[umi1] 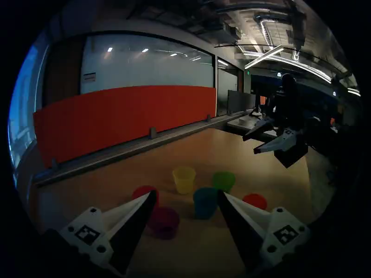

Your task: Pour water

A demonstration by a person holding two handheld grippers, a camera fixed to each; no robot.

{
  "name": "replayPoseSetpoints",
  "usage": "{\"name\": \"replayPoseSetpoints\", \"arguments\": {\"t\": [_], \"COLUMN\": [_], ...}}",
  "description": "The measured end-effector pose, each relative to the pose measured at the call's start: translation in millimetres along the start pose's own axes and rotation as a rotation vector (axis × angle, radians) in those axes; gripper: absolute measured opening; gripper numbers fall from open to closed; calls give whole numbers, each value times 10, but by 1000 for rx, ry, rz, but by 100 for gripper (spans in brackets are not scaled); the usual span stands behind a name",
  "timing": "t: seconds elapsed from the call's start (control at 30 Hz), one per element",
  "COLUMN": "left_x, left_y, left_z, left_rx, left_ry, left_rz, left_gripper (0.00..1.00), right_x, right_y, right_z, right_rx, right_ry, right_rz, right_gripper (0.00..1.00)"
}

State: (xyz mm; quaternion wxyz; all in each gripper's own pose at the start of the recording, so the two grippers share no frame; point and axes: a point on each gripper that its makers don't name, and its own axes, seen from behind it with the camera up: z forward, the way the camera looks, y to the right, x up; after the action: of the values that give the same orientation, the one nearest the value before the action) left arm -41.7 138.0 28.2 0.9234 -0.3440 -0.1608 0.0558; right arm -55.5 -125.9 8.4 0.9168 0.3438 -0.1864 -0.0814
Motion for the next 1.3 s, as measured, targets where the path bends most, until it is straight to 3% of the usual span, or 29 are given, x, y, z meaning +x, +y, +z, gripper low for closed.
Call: {"name": "replayPoseSetpoints", "arguments": {"t": [0.57,1.3], "left_x": [-267,-373], "left_y": [120,108], "left_z": [178,361], "left_rx": [-30,-47], "left_ry": [-54,-74], "left_rz": [31,33], "left_gripper": [97,97], "right_x": [-310,-765], "right_y": [7,-27], "right_z": [195,577], "right_rx": [17,40], "right_ry": [-58,-152], "right_rz": [4,-15], "right_gripper": [100,100]}}
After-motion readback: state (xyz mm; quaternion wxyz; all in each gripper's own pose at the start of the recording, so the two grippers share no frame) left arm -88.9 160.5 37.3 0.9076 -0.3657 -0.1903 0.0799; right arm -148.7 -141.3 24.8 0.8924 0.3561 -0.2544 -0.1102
